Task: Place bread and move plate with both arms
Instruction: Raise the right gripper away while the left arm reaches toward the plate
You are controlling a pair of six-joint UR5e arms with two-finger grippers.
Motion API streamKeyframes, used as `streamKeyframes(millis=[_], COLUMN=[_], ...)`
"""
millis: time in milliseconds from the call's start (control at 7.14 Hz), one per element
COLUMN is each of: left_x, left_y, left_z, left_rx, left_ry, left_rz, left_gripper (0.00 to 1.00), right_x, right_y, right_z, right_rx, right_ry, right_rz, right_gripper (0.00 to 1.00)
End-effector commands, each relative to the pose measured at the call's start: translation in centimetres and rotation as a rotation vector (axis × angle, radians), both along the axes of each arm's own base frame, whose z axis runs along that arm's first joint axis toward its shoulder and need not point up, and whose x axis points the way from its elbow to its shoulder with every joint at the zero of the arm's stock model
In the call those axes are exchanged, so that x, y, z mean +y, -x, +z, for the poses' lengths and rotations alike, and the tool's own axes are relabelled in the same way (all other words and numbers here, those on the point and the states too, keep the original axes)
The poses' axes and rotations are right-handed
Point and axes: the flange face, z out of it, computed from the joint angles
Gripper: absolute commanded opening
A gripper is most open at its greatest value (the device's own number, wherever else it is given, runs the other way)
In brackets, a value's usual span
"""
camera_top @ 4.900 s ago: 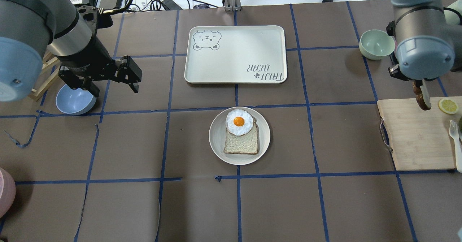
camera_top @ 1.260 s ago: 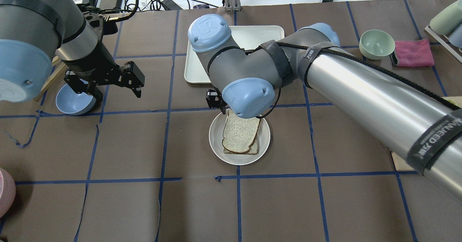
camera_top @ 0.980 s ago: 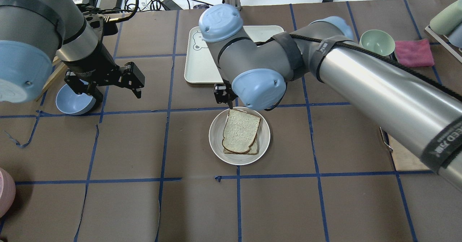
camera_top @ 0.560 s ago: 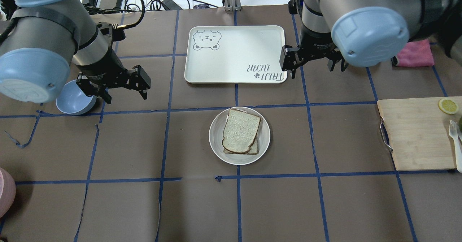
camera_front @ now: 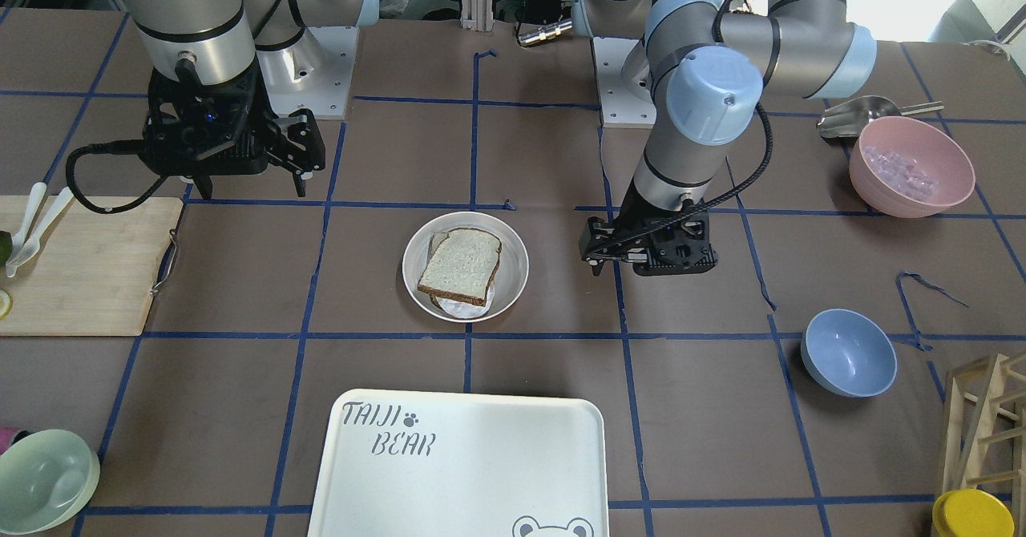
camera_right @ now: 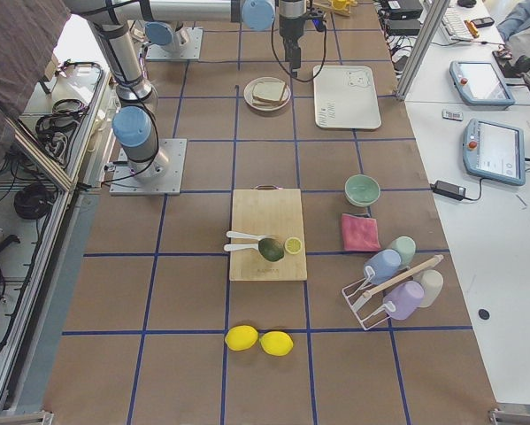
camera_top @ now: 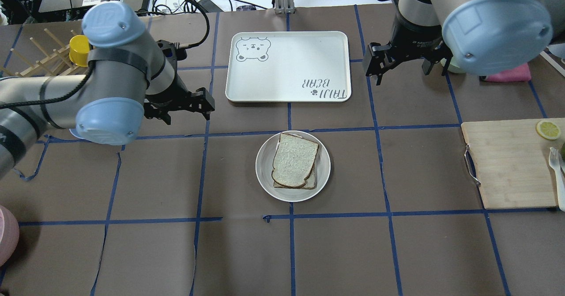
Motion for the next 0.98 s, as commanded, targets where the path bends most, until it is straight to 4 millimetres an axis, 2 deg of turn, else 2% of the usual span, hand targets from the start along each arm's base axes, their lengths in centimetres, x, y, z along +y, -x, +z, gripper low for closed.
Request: streamKeyframes(millis=[0, 140, 280, 560, 840], left_x=[0.3, 0.3, 0.0, 1.1, 1.4], left_y=[3.9, 5.4, 5.7, 6.4, 6.7], left_z=[-3.6, -5.1, -6.2, -9.2, -10.2], left_rx=[0.013, 0.099, 0.110, 0.108, 0.133], left_ry=[-0.044, -0.074, -0.079, -0.138, -0.155], left_rz=[-0.048, -0.081, -0.093, -0.162, -0.186], left_gripper=[0.60, 0.60, 0.60, 0.60, 0.60], right_x=[0.6, 0.1, -0.2, -0.7, -0.5], right_y=[0.0, 0.6, 0.8, 1.3, 1.2], right_z=[2.3, 3.8, 3.5, 3.0, 2.3], right_rx=[-0.018, -0.053, -0.055, -0.053, -0.052], right_ry=[0.045, 0.050, 0.014, 0.006, -0.016], right_rz=[0.004, -0.011, -0.015, -0.024, -0.023], right_gripper=[1.00, 1.00, 1.00, 1.00, 1.00])
